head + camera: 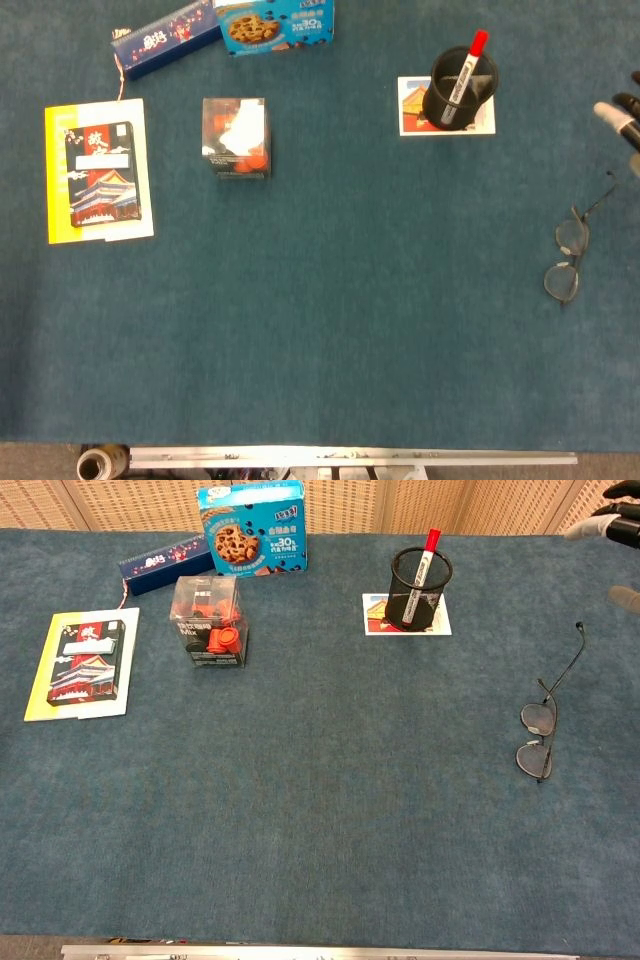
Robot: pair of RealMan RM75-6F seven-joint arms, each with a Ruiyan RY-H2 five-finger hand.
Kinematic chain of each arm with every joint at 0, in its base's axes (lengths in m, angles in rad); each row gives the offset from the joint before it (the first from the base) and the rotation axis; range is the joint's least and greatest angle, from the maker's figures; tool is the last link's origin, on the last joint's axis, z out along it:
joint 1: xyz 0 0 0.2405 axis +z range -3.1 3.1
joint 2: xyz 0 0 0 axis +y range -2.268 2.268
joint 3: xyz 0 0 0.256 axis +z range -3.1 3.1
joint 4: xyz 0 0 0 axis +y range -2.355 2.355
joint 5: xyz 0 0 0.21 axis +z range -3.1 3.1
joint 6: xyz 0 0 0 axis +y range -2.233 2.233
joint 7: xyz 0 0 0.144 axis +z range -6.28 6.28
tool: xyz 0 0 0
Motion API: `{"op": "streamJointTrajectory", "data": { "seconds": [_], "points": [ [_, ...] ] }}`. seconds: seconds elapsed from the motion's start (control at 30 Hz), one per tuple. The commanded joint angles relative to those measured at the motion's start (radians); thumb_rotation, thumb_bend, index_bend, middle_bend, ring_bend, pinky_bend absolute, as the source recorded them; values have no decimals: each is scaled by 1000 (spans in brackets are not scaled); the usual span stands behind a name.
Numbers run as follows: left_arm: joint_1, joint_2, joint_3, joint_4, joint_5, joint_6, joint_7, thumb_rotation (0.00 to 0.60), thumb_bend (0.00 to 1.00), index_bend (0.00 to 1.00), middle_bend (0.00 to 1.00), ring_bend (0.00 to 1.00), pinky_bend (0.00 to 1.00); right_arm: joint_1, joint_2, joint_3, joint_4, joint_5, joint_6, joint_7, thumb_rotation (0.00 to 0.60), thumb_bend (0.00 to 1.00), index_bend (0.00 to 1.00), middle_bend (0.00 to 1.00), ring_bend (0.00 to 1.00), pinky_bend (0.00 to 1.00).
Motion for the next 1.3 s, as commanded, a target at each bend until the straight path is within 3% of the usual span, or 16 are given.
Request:
{"op": "streamJointTrajectory", "data": {
  "seconds": [0.03, 0.23, 0.57, 0.93, 1.3],
  "points": [
    [1, -1, 1, 1, 0, 1, 0, 600, 521, 516, 528, 504, 627, -3, -18, 12, 40, 19, -2, 21, 600, 292, 238, 294, 136, 291],
    [4, 0, 3, 0, 5, 8, -4, 600, 521, 516, 528, 504, 627, -10, -71, 16, 160, 38, -1, 91, 600, 231, 238, 294, 136, 291],
    [4, 0, 2, 0, 4, 8, -3, 600, 521, 516, 528, 504, 627, -10, -164, 5, 321, 54, -23, 205, 600, 221, 238, 294, 136, 291],
    [6, 3, 1, -3, 7, 13, -9, 600, 522, 516, 527, 504, 627, -11, -252, 1, 438, 57, 2, 302, 600, 112, 238, 295, 136, 291],
    [4, 4, -1, -3, 4, 10, -7, 600, 521, 516, 527, 504, 627, -18, -312, 3, 531, 69, 34, 376, 600, 114, 238, 303, 136, 291]
  ]
}}
